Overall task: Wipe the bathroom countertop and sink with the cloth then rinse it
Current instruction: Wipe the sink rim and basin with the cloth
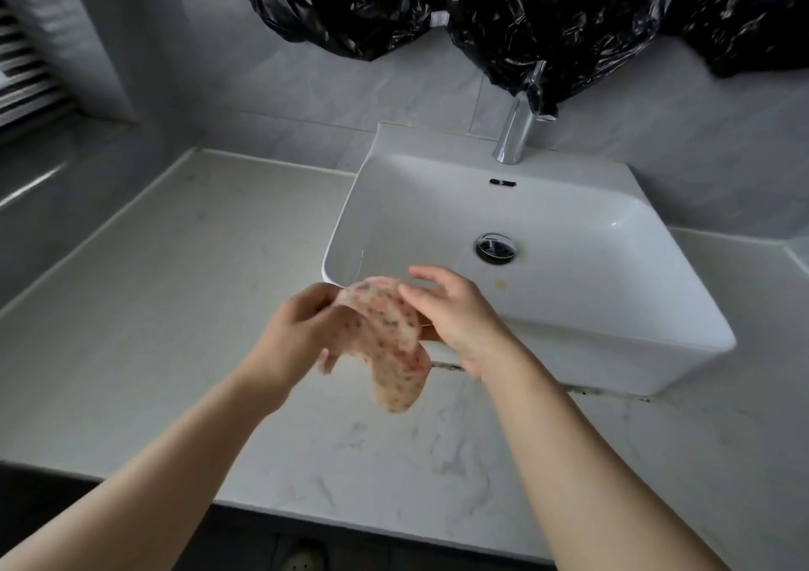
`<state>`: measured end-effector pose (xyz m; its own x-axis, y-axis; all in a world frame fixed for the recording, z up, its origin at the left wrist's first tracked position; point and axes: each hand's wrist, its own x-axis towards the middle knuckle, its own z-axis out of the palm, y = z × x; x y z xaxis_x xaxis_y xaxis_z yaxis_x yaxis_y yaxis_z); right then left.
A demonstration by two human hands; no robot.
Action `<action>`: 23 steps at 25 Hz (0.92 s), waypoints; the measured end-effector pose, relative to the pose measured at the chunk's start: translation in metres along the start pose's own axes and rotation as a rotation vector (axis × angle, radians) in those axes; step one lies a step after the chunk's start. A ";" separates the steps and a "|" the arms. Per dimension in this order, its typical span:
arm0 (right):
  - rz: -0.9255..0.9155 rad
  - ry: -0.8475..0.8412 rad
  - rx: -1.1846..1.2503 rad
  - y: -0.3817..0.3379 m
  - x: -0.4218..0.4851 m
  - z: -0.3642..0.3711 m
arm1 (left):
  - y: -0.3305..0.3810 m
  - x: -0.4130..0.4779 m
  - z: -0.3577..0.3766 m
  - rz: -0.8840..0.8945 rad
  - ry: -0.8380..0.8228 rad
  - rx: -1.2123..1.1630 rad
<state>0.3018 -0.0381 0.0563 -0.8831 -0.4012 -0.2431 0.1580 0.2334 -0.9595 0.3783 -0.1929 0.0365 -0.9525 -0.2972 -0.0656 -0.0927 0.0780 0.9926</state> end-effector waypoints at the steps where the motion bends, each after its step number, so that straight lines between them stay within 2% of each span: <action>1: -0.044 0.079 -0.149 0.000 0.005 -0.005 | 0.001 -0.003 -0.007 -0.039 0.056 -0.107; 3: -0.152 0.222 -0.463 -0.001 0.017 -0.013 | 0.003 -0.012 -0.022 -0.095 0.270 -0.267; 4: -0.190 0.243 -0.581 -0.001 0.022 -0.014 | 0.000 -0.015 -0.027 -0.127 0.410 -0.318; 5: -0.206 0.221 -0.675 -0.001 0.027 -0.013 | -0.005 -0.016 -0.029 -0.153 0.529 -0.358; 6: -0.201 0.172 -0.761 0.001 0.031 -0.012 | -0.008 -0.017 -0.028 -0.184 0.578 -0.384; 8: -0.163 0.099 -0.886 0.008 0.037 -0.010 | -0.015 -0.017 -0.011 -0.203 0.489 -0.444; 10: -0.160 0.113 -0.896 0.013 0.042 -0.013 | -0.018 -0.012 0.021 -0.266 0.354 -0.647; 11: -0.164 0.117 -0.884 0.015 0.044 -0.014 | -0.019 -0.006 0.036 -0.307 0.343 -0.781; 13: -0.177 0.113 -0.876 0.015 0.044 -0.014 | -0.025 0.013 0.063 -0.369 0.470 -0.868; 16: -0.198 0.104 -0.886 0.013 0.041 -0.014 | -0.035 0.041 0.082 -0.405 0.772 -0.709; 18: -0.211 0.104 -0.913 0.014 0.037 -0.014 | -0.039 0.051 0.083 -0.414 0.883 -0.723; 21: -0.241 0.128 -0.986 0.014 0.036 -0.011 | -0.041 0.062 0.110 -0.488 0.969 -0.686; 22: -0.239 0.140 -1.002 0.014 0.035 -0.010 | -0.036 0.058 0.123 -0.542 0.944 -0.755; 23: -0.228 0.142 -1.000 0.013 0.034 -0.010 | -0.031 0.053 0.133 -0.576 0.839 -0.768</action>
<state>0.2690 -0.0397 0.0367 -0.9004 -0.4350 0.0111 -0.4012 0.8200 -0.4082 0.2920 -0.0841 -0.0111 -0.3298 -0.6340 -0.6995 0.0280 -0.7472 0.6641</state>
